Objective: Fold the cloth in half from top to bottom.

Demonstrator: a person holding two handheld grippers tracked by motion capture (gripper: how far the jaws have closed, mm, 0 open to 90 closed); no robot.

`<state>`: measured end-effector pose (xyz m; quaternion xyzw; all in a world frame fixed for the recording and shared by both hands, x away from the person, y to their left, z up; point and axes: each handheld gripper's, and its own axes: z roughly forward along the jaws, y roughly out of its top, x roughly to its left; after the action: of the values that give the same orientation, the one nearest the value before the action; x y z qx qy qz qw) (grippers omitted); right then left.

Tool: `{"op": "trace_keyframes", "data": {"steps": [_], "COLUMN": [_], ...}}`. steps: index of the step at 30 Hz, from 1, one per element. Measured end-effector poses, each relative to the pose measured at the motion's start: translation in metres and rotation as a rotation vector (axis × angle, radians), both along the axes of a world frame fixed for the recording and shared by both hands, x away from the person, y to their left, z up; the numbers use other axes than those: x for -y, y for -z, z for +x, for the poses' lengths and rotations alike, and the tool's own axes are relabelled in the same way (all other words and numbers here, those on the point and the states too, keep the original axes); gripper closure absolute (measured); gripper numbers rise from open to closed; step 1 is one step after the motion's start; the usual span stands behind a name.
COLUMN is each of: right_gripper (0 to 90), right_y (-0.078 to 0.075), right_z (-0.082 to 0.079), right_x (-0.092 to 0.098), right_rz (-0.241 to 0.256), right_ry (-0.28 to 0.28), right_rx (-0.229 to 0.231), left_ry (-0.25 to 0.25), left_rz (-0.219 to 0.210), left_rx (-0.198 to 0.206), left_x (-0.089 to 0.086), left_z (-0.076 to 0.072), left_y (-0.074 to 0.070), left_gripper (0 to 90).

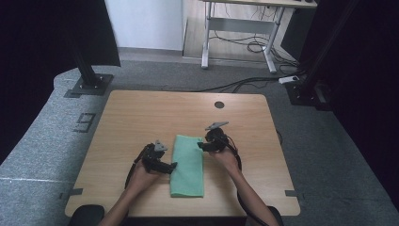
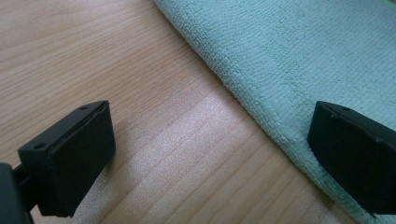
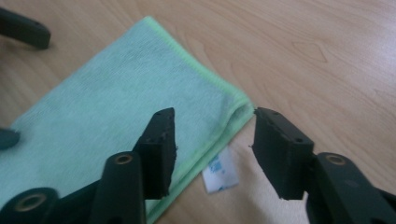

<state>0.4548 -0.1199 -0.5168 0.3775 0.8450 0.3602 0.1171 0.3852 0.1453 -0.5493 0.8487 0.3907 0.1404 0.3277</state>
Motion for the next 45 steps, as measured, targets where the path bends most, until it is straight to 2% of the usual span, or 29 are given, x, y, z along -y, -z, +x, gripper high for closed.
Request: {"op": "trace_keyframes", "data": {"steps": [4, 7, 12, 15, 17, 19, 21, 25, 30, 35, 45], "right_gripper": [54.9, 54.4, 44.0, 41.4, 44.7, 59.4, 69.6, 81.5, 84.1, 84.3, 84.5], "right_y": [0.001, 0.004, 0.016, 0.02, 0.019, 0.017, 0.016, 0.016, 0.014, 0.009, -0.019], "right_z": [0.01, 0.017, 0.026, 0.028, 0.027, 0.026, 0.025, 0.025, 0.025, 0.025, 0.012], "right_x": [-0.007, -0.011, -0.017, -0.017, -0.017, -0.015, -0.015, -0.015, -0.016, -0.013, -0.012], "right_rz": [-0.018, -0.029, -0.081, -0.082, -0.085, -0.083, -0.082, -0.056, -0.062, -0.042, 0.003], "right_ry": [0.006, 0.014, 0.024, 0.02, 0.017, 0.0, -0.012, -0.031, -0.036, -0.047, -0.098], "right_rx": [-0.002, -0.009, -0.018, -0.032, -0.032, -0.042, -0.063, -0.095, -0.088, -0.08, -0.018], "left_ry": [-0.001, -0.001, -0.001, -0.001, -0.001, -0.002, -0.003, -0.004, -0.004, -0.004, -0.008], "left_rz": [-0.001, 0.0, -0.001, 0.0, -0.001, -0.002, -0.002, -0.002, -0.002, -0.002, -0.003], "left_rx": [0.0, -0.001, -0.001, -0.001, -0.001, 0.0, 0.0, 0.0, -0.001, 0.0, 0.0], "left_x": [0.0, 0.0, 0.0, 0.0, 0.0, 0.0, 0.0, 0.0, 0.0, 0.0, 0.0], "left_z": [0.0, 0.0, 0.0, 0.0, 0.0, 0.0, 0.0, 0.0, 0.0, 0.0, -0.001], "left_y": [0.0, 0.0, 0.0, 0.0, 0.0, 0.0, 0.0, 0.0, 0.0, 0.0, 0.0], "left_gripper": [0.9, 0.9, 0.9, 0.9, 1.0, 0.9, 1.0, 1.0, 1.0, 1.0, 0.9]}}
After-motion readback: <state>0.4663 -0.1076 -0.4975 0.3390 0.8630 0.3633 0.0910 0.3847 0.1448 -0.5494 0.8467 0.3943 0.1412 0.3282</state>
